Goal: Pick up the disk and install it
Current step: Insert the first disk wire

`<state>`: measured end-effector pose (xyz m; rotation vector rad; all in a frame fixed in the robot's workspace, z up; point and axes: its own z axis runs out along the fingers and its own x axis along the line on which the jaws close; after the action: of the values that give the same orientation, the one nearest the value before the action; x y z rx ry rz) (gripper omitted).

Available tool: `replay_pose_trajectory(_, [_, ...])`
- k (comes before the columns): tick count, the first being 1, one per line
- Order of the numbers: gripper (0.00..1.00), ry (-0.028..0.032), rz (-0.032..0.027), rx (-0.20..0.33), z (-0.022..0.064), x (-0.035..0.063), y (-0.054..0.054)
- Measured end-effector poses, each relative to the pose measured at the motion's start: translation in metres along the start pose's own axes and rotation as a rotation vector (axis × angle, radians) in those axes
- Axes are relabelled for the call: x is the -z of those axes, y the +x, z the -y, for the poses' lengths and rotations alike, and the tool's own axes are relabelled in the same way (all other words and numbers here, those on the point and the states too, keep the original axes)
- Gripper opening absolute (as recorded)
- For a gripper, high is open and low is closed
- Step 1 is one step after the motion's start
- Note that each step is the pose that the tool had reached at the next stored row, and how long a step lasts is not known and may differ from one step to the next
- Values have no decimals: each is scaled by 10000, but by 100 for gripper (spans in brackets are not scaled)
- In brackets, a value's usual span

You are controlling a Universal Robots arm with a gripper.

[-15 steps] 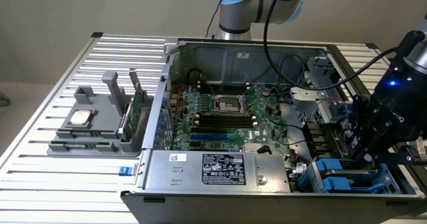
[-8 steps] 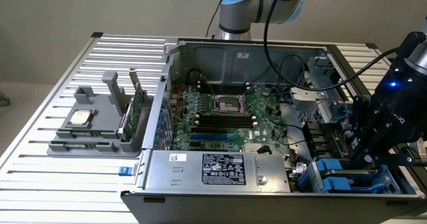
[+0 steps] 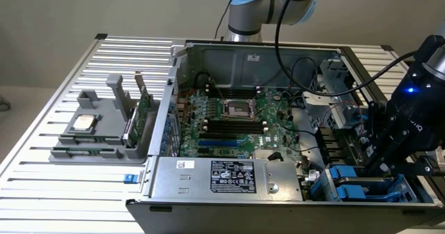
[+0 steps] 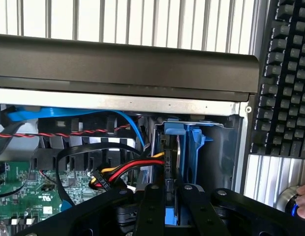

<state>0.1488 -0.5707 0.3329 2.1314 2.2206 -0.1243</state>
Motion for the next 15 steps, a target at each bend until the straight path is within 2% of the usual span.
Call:
replay_pose_trajectory(9, [17, 2, -16, 0, 0, -14, 2])
replay_pose_trajectory(15, [17, 41, -17, 4, -1, -12, 13])
